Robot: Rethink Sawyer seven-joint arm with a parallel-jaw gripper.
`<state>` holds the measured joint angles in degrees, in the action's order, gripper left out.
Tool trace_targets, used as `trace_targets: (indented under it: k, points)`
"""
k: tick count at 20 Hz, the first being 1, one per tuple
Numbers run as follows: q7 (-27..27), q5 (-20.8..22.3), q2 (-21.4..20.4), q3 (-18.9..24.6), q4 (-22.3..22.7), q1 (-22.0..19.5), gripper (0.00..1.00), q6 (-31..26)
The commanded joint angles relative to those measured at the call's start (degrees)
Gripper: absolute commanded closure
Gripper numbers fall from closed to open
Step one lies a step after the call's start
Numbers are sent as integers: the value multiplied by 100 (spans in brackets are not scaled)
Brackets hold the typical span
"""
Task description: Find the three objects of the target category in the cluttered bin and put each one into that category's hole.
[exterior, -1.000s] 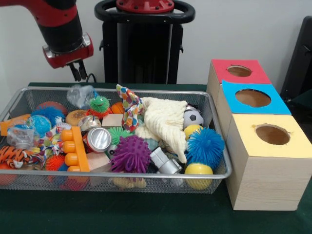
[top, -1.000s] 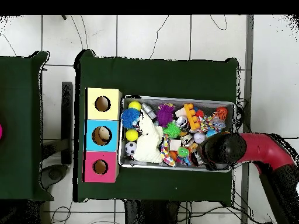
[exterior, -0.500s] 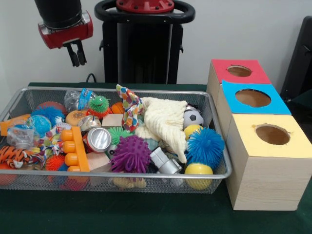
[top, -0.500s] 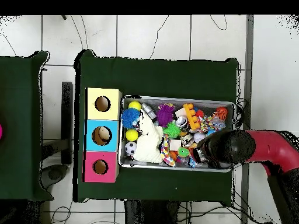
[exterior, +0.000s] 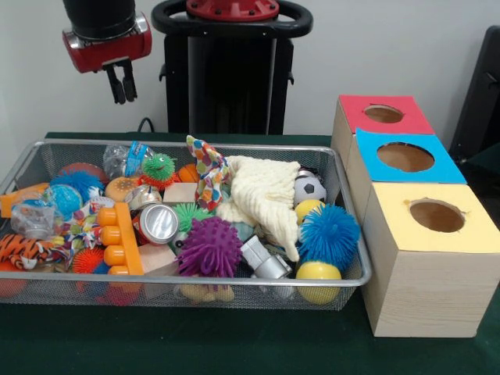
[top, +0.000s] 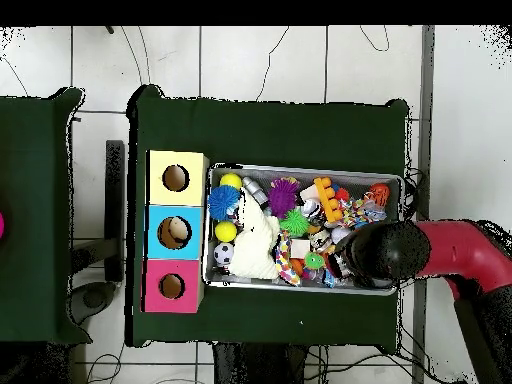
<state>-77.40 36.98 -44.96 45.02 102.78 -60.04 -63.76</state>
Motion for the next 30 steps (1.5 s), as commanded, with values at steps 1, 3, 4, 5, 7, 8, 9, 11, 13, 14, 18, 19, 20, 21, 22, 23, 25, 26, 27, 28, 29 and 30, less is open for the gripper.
trace_targets:
  k: [1, 3, 4, 5, 7, 8, 9, 11, 13, 14, 18, 19, 20, 21, 22, 23, 25, 26, 27, 28, 29, 30]
  points:
    - [566, 761, 588, -388, -32, 414, 100, 174]
    - [671, 845, 746, -430, -135, 477, 100, 129]
    - [744, 862, 808, -428, -162, 487, 100, 122]
    - [799, 887, 857, -427, -172, 483, 100, 132]
    - [918, 977, 952, -431, -202, 477, 100, 136]
    - [952, 1037, 1006, -437, -232, 481, 100, 154]
    - [977, 1117, 1039, -449, -252, 488, 100, 173]
    - [1049, 1261, 1115, -440, -298, 490, 100, 237]
    - [1073, 1364, 1183, -409, -310, 463, 100, 375]
    - [1076, 1383, 1218, -379, -318, 448, 100, 426]
    - [1169, 1448, 1240, -297, -290, 407, 100, 417]
    - [1197, 1459, 1244, -280, -283, 398, 100, 405]
    - [1229, 1478, 1247, -263, -282, 400, 100, 387]
    - [1278, 1505, 1263, -228, -289, 389, 0, 348]
    - [1349, 1527, 1265, -216, -288, 393, 0, 327]
    - [1379, 1548, 1263, -204, -288, 398, 0, 328]
    - [1446, 1581, 1255, -184, -273, 388, 0, 322]
    - [1457, 1603, 1248, -187, -274, 396, 0, 301]
    - [1463, 1604, 1251, -179, -278, 389, 0, 296]
    - [1468, 1608, 1250, -174, -277, 386, 0, 293]
    - [1475, 1606, 1258, -162, -278, 377, 0, 292]
    - [1481, 1615, 1258, -155, -278, 375, 0, 293]
